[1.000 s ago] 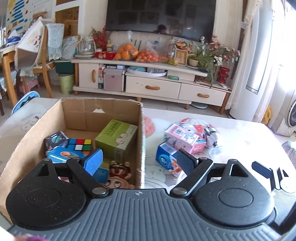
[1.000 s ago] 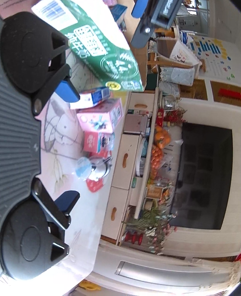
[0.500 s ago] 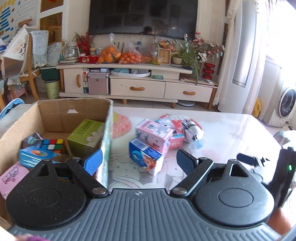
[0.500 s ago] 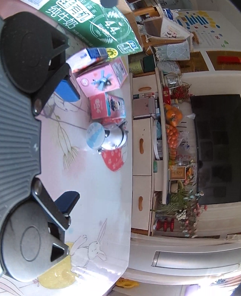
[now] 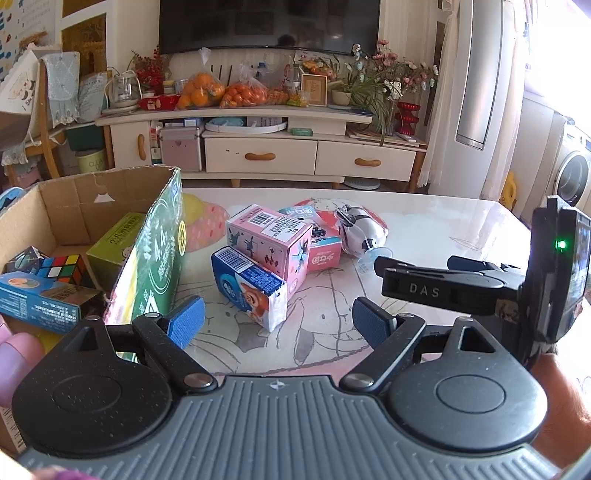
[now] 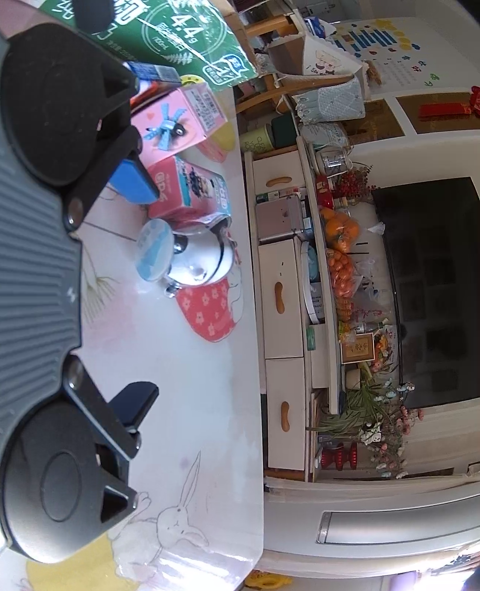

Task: Organize rigid objects
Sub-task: 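Close the right gripper on the white round toy figure, then grasp the blue-and-white drink carton with the left gripper while the right gripper lifts the toy, then carry the carton and white toy into the cardboard box and open both grippers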

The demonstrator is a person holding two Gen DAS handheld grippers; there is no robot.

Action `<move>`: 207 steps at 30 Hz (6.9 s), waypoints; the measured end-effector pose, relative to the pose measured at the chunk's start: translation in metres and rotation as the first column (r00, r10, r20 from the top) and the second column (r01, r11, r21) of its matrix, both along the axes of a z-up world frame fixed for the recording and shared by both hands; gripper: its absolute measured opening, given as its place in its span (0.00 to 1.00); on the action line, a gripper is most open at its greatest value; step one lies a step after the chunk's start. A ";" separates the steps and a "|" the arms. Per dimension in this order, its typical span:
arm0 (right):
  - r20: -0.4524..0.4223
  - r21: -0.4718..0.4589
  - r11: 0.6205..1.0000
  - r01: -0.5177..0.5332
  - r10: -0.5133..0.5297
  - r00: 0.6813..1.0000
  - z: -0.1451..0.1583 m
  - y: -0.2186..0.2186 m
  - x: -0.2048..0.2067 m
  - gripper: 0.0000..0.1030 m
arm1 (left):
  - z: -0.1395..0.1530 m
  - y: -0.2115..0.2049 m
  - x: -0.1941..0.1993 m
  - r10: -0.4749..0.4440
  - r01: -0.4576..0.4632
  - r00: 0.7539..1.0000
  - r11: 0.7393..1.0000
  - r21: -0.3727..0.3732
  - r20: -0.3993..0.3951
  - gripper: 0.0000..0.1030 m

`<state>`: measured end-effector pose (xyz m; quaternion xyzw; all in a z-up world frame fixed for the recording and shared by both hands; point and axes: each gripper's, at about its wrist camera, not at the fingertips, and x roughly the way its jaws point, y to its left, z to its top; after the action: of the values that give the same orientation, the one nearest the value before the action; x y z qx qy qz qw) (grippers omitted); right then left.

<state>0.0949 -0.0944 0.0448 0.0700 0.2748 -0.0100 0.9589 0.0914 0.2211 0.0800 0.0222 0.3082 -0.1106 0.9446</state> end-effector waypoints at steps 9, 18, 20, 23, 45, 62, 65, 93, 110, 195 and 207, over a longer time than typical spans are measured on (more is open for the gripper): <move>0.000 0.096 0.995 -0.001 0.001 1.000 0.000 -0.016 0.029 0.99 | -0.018 -0.013 0.014 0.076 -0.076 0.997 0.997 -0.011 0.001 1.00; 0.016 0.119 0.991 -0.054 0.052 0.999 -0.002 -0.014 0.049 0.99 | -0.034 -0.021 0.032 0.143 -0.143 0.990 0.990 0.021 0.007 1.00; 0.027 0.113 0.992 -0.064 0.061 0.998 -0.001 -0.012 0.053 0.99 | -0.036 -0.021 0.035 0.150 -0.150 0.989 0.988 0.018 0.020 1.00; 0.032 0.103 0.991 -0.081 0.078 0.996 -0.001 -0.009 0.060 0.99 | -0.036 -0.020 0.038 0.150 -0.151 0.988 0.988 0.016 0.030 1.00; -0.010 0.091 0.984 -0.150 0.152 0.988 -0.004 -0.002 0.073 0.53 | -0.040 -0.021 0.040 0.114 -0.114 0.993 0.993 0.006 0.006 0.69; -0.012 0.060 0.988 -0.142 0.143 0.990 -0.003 0.000 0.052 0.52 | -0.042 -0.025 0.030 0.071 -0.071 0.997 0.997 0.035 0.009 0.43; -0.012 0.055 0.990 -0.129 0.129 0.992 -0.003 -0.001 0.045 0.52 | -0.042 -0.026 0.026 0.054 -0.055 0.998 0.998 0.036 0.008 0.40; -0.015 -0.064 0.990 -0.123 0.122 0.992 -0.002 0.018 -0.017 0.52 | -0.040 -0.024 0.025 0.124 -0.123 0.992 0.990 -0.064 0.014 0.64; -0.056 -0.075 0.987 -0.143 0.139 0.989 -0.007 0.020 -0.004 0.73 | -0.049 -0.013 0.073 0.289 -0.292 0.956 0.954 -0.070 -0.056 0.54; -0.087 -0.152 0.983 -0.100 0.088 0.992 0.030 0.076 -0.137 0.52 | 0.008 0.010 -0.030 -0.074 0.073 0.994 0.997 0.019 0.078 0.27; -0.034 -0.181 0.975 -0.132 0.128 0.991 0.053 0.097 -0.142 0.52 | 0.030 0.026 -0.037 -0.043 0.046 0.994 0.999 -0.020 0.105 0.27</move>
<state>-0.0473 0.0029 0.0977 -0.0367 0.2875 0.0267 0.9567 0.0549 0.2471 0.1097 0.0245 0.2565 -0.1338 0.9569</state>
